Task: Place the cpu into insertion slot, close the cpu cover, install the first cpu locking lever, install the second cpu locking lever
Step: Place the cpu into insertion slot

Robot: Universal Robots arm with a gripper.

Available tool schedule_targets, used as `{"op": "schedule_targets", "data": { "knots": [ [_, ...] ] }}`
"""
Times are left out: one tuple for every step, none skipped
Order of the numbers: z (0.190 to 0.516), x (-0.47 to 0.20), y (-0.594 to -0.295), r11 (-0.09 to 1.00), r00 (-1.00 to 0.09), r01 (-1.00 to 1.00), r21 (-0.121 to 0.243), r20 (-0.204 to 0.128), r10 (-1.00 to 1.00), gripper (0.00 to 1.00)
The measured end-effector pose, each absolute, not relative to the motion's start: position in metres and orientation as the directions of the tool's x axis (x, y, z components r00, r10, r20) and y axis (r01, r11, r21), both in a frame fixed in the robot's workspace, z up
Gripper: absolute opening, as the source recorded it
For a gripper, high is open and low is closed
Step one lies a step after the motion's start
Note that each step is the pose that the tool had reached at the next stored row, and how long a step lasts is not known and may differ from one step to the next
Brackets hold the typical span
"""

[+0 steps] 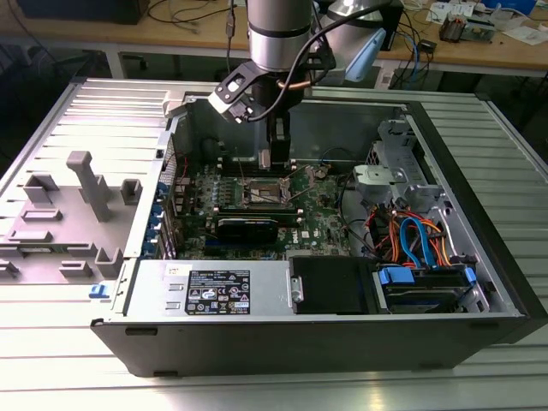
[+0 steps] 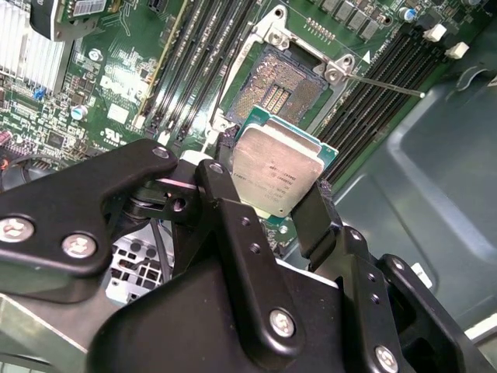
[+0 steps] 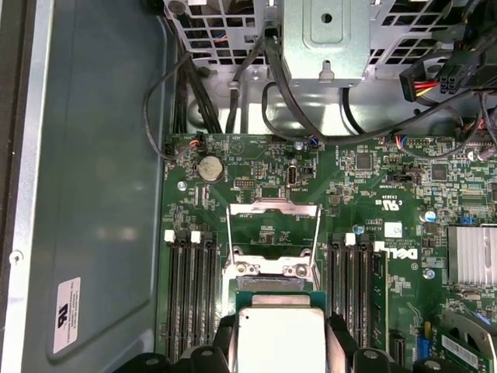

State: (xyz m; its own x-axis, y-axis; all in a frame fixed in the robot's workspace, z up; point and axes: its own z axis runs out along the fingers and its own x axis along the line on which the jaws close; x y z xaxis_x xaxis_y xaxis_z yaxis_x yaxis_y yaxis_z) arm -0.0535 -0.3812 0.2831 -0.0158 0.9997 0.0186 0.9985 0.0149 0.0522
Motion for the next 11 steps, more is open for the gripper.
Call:
{"op": "schedule_targets", "data": {
  "knots": [
    [0.2830,-0.0535,-0.3813,0.013,-0.014,0.999,0.052,0.019,1.000,0.55],
    [0.2829,-0.0535,-0.3813,0.013,-0.014,0.999,0.052,0.018,1.000,0.55],
    [0.2827,-0.0535,-0.3812,0.013,-0.014,0.999,0.052,0.019,1.000,0.55],
    [0.2827,-0.0535,-0.3812,0.013,-0.014,0.999,0.053,0.019,1.000,0.55],
    [0.2827,-0.0535,-0.3812,0.013,-0.014,0.999,0.053,0.019,1.000,0.55],
    [0.2827,-0.0535,-0.3813,0.013,-0.014,0.999,0.053,0.019,1.000,0.55],
    [0.2827,-0.0535,-0.3813,0.013,-0.014,0.999,0.053,0.019,1.000,0.55],
    [0.2826,-0.0535,-0.3813,0.013,-0.014,0.999,0.053,0.018,1.000,0.55],
    [0.2825,-0.0535,-0.3813,0.013,-0.014,0.999,0.053,0.019,1.000,0.55],
    [0.2824,-0.0535,-0.3812,0.013,-0.014,0.999,0.053,0.019,1.000,0.55],
    [0.2824,-0.0535,-0.3813,0.013,-0.014,0.999,0.053,0.019,1.000,0.55]
  ]
}}
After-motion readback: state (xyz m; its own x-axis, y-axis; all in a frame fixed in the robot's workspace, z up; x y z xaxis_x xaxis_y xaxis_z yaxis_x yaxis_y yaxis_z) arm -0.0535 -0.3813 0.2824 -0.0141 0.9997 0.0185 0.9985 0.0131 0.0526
